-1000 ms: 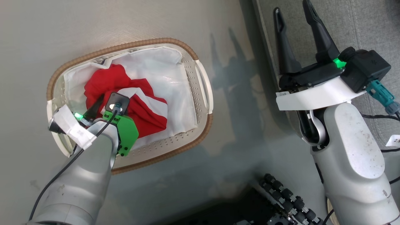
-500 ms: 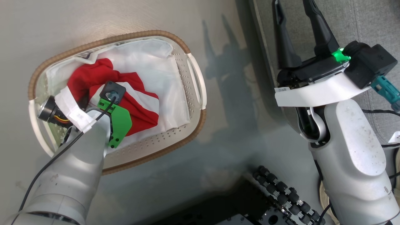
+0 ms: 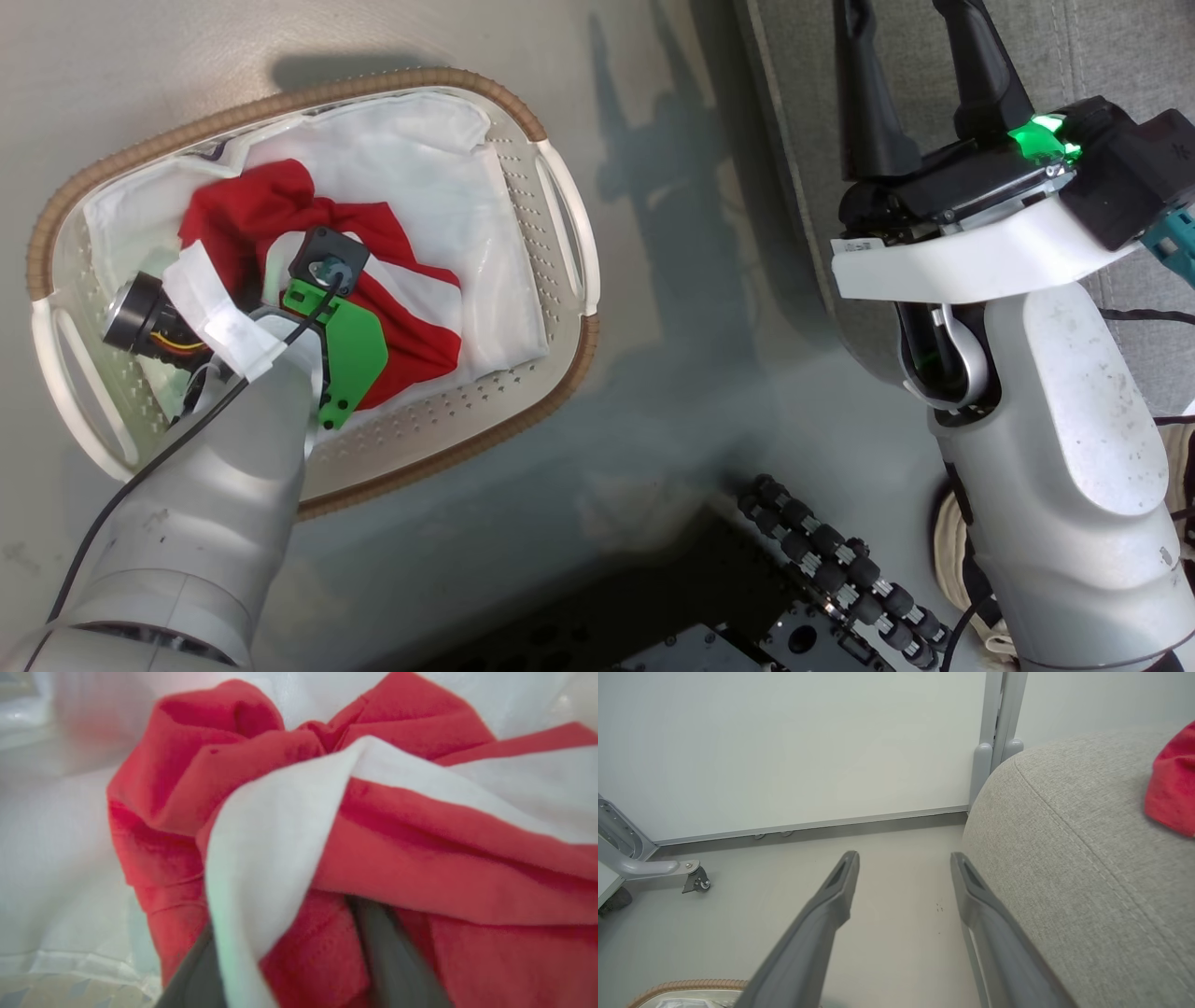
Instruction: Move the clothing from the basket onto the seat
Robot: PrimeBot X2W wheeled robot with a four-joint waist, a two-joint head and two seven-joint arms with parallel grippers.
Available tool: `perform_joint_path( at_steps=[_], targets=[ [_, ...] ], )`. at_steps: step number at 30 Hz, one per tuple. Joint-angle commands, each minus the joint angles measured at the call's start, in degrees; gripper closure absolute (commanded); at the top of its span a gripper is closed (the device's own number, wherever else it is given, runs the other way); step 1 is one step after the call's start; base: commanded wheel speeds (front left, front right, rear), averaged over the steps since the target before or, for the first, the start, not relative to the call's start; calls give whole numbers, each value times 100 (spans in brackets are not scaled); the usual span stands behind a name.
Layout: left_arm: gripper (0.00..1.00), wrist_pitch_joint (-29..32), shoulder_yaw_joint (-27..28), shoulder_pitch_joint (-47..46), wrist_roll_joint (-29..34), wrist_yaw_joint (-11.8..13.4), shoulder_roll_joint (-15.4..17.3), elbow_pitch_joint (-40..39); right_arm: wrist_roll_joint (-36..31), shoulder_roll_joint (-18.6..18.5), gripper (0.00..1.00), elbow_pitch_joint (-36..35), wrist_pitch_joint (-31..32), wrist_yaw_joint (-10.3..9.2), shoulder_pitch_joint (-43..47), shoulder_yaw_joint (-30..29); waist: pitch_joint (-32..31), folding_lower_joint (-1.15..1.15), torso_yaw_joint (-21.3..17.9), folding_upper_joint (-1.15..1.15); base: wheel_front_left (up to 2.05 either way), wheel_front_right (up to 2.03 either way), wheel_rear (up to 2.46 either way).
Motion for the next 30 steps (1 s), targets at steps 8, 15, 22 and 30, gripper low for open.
perform_joint_path(
  at_steps=[8,15,22,30],
  targets=[
    [100,-300,-92,90,-118,-2,9,13,18,-16,0,66,-13,-8,-7,-126,-105,-1,61,0,0,0,0],
    [100,-649,-44,303,-314,-58,-101,11,-136,-17,0,236,-12,-8,121,-169,-525,-1,208,0,0,0,0],
    [100,-998,-42,526,-510,-138,-217,13,-335,-18,0,461,-12,-8,330,-210,-1033,-1,411,0,0,0,0],
    [100,-1293,-157,763,-651,-280,-345,14,-595,-19,0,697,-12,-8,549,-236,-1545,-1,660,0,0,0,0]
  ],
)
